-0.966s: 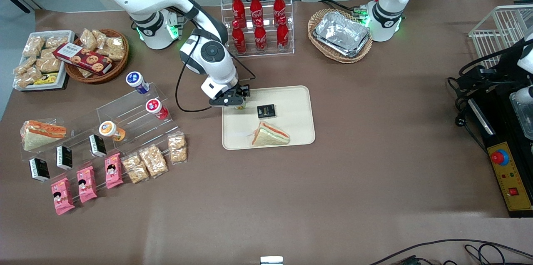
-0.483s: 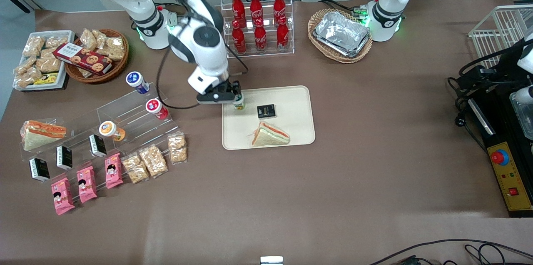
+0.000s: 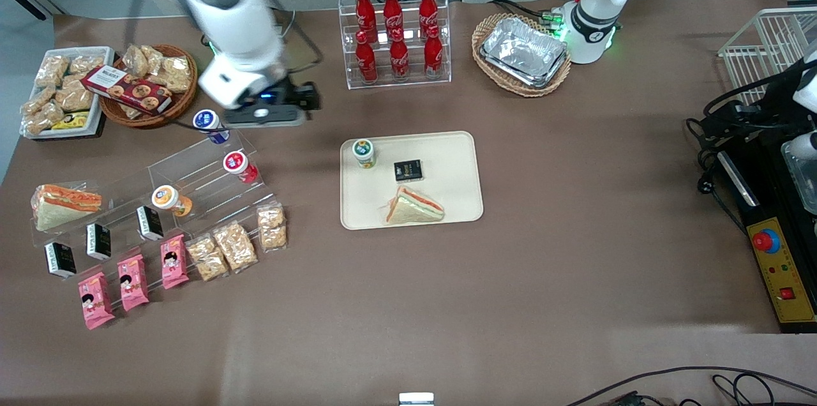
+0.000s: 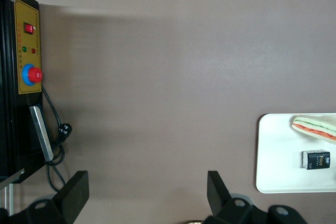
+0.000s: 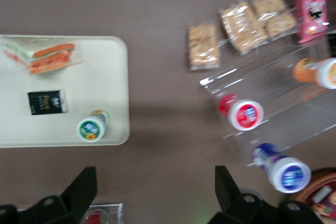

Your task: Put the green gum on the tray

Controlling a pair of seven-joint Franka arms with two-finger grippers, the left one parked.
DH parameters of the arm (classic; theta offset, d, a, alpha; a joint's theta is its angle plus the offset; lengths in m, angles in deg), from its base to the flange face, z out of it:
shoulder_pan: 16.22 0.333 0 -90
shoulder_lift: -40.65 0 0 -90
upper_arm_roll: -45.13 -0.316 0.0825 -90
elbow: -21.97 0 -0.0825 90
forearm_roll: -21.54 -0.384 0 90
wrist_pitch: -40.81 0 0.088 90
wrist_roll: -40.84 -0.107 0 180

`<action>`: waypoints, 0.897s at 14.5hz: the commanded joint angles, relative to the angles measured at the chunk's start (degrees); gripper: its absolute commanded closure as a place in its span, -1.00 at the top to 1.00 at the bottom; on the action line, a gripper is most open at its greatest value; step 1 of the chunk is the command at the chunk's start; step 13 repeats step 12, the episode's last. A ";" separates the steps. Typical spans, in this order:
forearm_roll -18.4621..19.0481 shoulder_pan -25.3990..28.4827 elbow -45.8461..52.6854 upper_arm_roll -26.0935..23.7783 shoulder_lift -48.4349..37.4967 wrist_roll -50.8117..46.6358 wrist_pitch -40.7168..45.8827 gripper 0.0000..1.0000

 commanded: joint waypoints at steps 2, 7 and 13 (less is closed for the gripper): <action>-1.66 -0.34 4.75 14.20 -0.19 18.40 5.73 1.00; -1.66 -0.25 5.10 28.19 -0.03 28.01 4.15 1.00; -1.58 -0.08 5.63 31.99 1.21 28.63 1.68 1.00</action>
